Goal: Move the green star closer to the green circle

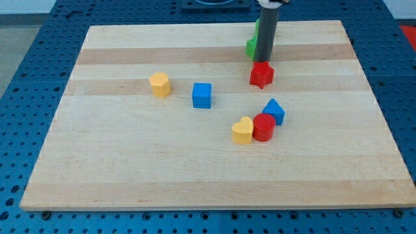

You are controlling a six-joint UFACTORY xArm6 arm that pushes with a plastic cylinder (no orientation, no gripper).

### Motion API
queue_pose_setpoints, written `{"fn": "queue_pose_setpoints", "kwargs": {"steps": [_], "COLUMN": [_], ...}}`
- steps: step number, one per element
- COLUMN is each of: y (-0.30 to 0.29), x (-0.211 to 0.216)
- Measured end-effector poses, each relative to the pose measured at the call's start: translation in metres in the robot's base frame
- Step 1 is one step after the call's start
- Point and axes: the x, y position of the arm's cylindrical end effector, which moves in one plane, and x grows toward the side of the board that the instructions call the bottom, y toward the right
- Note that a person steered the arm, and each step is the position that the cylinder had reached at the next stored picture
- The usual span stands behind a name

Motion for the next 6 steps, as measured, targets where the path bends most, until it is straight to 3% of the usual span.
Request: {"fn": "queue_pose_setpoints", "kwargs": {"steps": [4, 6], "y": [-0.039, -0.023], "x": [0.012, -0.016]}}
